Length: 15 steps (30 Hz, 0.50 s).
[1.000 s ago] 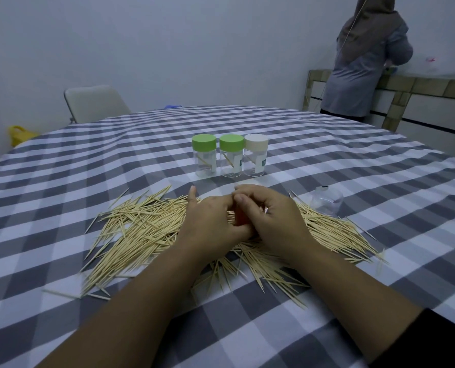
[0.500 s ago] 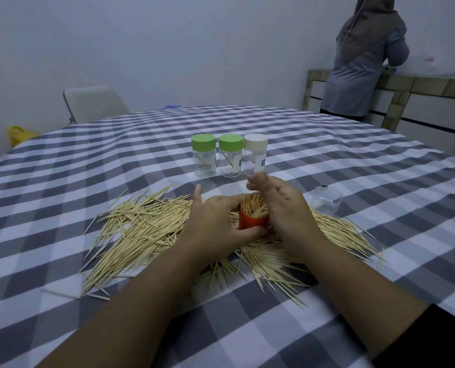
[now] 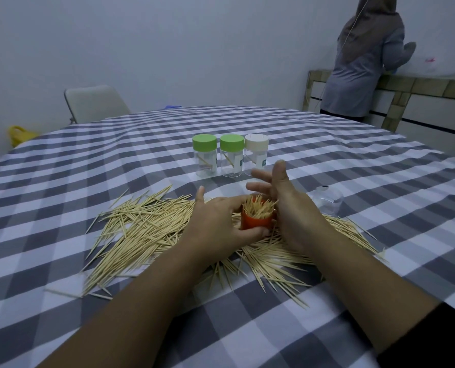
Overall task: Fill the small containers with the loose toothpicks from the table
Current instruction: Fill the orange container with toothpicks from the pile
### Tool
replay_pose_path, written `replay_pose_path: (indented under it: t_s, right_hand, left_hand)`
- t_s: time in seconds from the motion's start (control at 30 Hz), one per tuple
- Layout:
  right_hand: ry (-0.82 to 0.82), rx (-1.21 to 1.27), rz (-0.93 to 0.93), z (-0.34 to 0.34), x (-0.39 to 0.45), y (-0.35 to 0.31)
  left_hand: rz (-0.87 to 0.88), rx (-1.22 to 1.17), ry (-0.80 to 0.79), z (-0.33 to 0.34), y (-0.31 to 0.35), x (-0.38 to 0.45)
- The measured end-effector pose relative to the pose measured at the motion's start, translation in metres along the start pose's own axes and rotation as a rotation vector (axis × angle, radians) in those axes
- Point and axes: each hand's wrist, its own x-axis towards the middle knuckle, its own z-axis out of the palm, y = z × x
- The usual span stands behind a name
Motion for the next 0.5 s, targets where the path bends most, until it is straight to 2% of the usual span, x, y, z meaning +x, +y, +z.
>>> replay_pose_path:
  t_s: [0.13,0.33,0.5]
  right_hand:
    - [-0.001,-0.131,0.032,0.0006,-0.0005,0.0034]
    - [-0.041,-0.047,-0.032,-0.0039,0.0017,0.0032]
    - [0.030,-0.174,-0.050,0.0001,-0.0021,-0.0014]
  left_hand:
    - [0.006,0.012,-0.013,0.0003,0.0010,-0.0012]
    - [-0.026,-0.003,0.007,0.0002,-0.0008,-0.0008]
    - [-0.030,-0.003,0.019,-0.0005,0.0010,-0.0007]
